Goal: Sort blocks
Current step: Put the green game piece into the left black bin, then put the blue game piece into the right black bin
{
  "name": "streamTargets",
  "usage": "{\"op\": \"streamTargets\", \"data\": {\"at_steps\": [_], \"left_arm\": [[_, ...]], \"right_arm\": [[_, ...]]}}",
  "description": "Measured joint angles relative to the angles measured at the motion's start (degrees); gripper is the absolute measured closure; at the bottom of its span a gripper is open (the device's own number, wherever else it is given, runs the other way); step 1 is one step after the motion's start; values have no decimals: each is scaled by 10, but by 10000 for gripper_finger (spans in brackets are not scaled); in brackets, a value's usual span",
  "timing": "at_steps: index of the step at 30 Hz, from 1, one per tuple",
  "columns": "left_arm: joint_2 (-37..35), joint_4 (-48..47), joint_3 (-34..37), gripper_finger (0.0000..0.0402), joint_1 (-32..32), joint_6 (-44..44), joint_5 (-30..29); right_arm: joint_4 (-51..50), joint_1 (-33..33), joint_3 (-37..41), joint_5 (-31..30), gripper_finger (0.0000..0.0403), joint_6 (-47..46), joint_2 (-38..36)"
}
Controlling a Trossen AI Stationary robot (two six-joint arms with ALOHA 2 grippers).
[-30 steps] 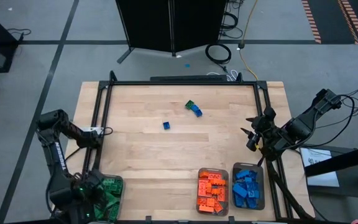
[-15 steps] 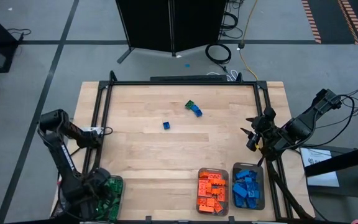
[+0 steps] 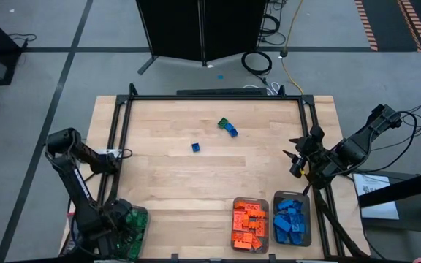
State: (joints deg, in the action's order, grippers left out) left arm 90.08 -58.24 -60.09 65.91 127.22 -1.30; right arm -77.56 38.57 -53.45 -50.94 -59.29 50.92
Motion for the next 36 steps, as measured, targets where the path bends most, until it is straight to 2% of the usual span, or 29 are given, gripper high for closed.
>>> {"op": "streamTargets", "data": {"at_steps": [5, 11, 13, 16, 21, 23, 26, 32, 36], "left_arm": [[-7, 5, -36, 98, -2, 10, 7], [-58, 3, -53, 87, -22, 11, -18], [-84, -1, -53, 87, -40, 10, -52], [-124, -43, -54, 87, -89, -4, -144], [-173, -173, -54, 88, -220, -39, -273], [-186, -194, -54, 88, -284, -98, -328], [-194, -164, -54, 88, -383, -266, -368], [-173, 5, -54, 88, -560, -699, -370], [-141, 102, -54, 88, -638, -910, -364]], "right_arm": [[0, 0, 0, -2, 190, 4, 0], [-3, 0, 0, -3, 190, 6, 0], [-4, 0, 0, -5, 190, 13, 0], [-5, 0, 0, -6, 190, 16, 0], [-4, 0, 0, -13, 190, 2, 0], [-4, 0, 0, -14, 190, 2, 0], [-4, 0, 0, -15, 190, 1, 0], [-4, 0, 0, -15, 190, 0, 0], [-4, 0, 0, -15, 190, 0, 0]]}}
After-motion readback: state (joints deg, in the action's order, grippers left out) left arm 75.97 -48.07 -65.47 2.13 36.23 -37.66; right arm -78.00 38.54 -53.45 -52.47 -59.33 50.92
